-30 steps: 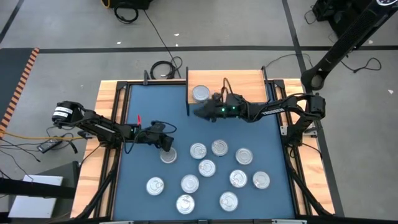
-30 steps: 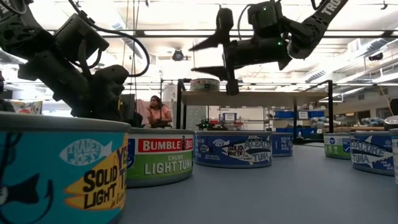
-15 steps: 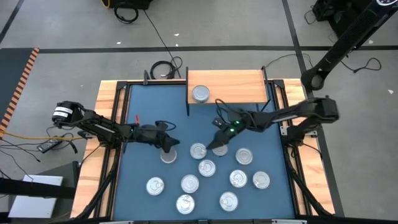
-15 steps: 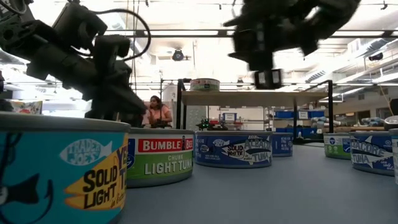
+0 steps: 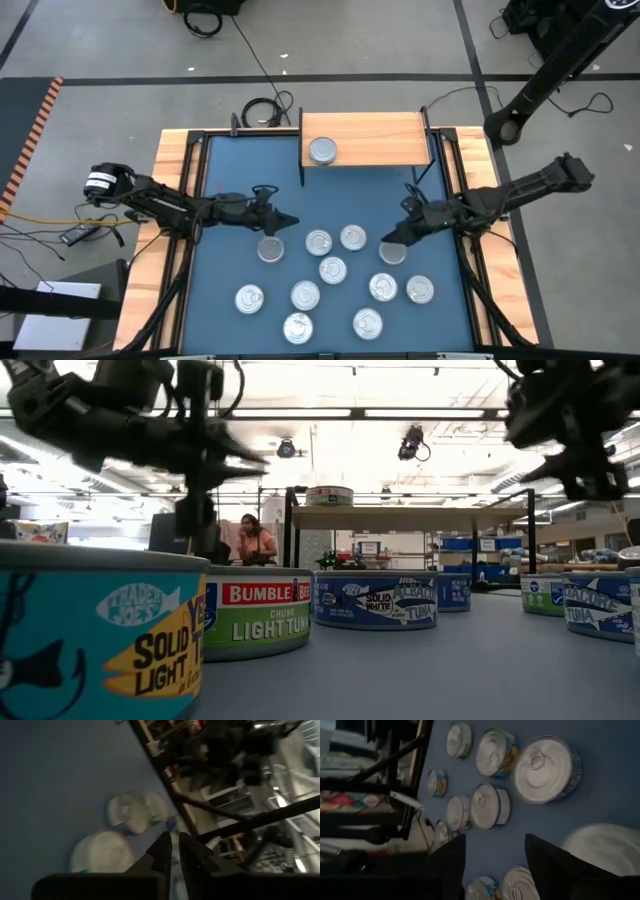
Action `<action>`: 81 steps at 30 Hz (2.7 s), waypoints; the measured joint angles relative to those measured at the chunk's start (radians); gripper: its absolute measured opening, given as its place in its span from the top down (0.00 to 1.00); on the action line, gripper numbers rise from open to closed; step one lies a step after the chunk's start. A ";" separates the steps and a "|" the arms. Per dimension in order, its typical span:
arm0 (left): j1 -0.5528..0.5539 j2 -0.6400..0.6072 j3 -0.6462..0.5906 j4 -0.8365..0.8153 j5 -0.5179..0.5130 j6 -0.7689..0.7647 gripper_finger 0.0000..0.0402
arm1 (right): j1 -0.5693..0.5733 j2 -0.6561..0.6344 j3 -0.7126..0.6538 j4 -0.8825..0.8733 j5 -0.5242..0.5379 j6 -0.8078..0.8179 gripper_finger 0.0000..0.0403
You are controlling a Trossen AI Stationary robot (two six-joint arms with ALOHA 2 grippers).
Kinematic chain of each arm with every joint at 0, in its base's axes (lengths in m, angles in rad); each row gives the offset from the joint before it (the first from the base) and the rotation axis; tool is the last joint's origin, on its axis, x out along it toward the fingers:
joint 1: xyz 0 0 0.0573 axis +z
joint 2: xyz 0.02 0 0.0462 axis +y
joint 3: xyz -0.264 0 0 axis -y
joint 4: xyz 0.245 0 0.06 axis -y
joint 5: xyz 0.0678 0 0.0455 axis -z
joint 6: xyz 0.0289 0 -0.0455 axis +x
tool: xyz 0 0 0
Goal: Stack canned seafood by type on shelf
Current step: Adjust the blue tuna can on the table
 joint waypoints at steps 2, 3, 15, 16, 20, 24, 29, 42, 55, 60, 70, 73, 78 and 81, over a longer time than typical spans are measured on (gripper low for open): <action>0.012 0.000 0.037 -0.004 0.009 0.000 0.90 | 0.045 0.003 -0.019 -0.028 0.071 0.047 0.48; 0.019 0.000 0.057 -0.009 0.012 0.000 0.90 | 0.067 0.003 -0.025 -0.058 0.098 0.070 0.49; 0.107 0.003 0.366 -0.471 0.180 0.016 0.90 | 0.228 -0.003 -0.027 -0.184 0.191 0.164 0.54; 0.110 0.008 0.379 -0.476 0.186 0.016 0.90 | 0.245 -0.001 -0.033 -0.183 0.200 0.179 0.55; 0.127 0.073 0.416 -0.398 0.261 -0.038 0.89 | 0.319 -0.007 -0.069 -0.177 0.261 0.281 0.56; 0.134 0.214 0.485 -0.326 0.345 -0.077 0.89 | 0.386 -0.041 -0.094 -0.167 0.344 0.356 0.56; 0.134 0.425 0.678 -0.244 0.475 -0.099 0.89 | 0.463 -0.072 -0.095 -0.240 0.422 0.403 0.57; 0.132 0.757 1.209 -0.587 0.708 0.127 0.99 | 0.568 -0.069 -0.096 -0.439 0.461 0.525 0.60; 0.036 0.777 1.278 -1.028 -0.161 0.688 1.00 | 0.567 -0.069 -0.096 -0.440 0.495 0.520 0.61; 0.012 0.836 1.273 -1.038 -0.218 0.766 1.00 | 0.567 -0.069 -0.096 -0.442 0.506 0.514 0.61; -0.013 0.874 1.274 -1.120 -0.210 0.771 1.00 | 0.567 -0.069 -0.096 -0.432 0.546 0.514 0.61; -0.026 0.874 1.262 -1.147 -0.197 0.760 1.00 | 0.567 -0.069 -0.096 -0.433 0.547 0.514 0.61; -0.042 0.867 1.260 -1.181 -0.160 0.710 1.00 | 0.567 -0.069 -0.096 -0.438 0.548 0.509 0.61; -0.050 0.866 1.260 -1.193 -0.136 0.691 1.00 | 0.567 -0.069 -0.096 -0.438 0.548 0.507 0.61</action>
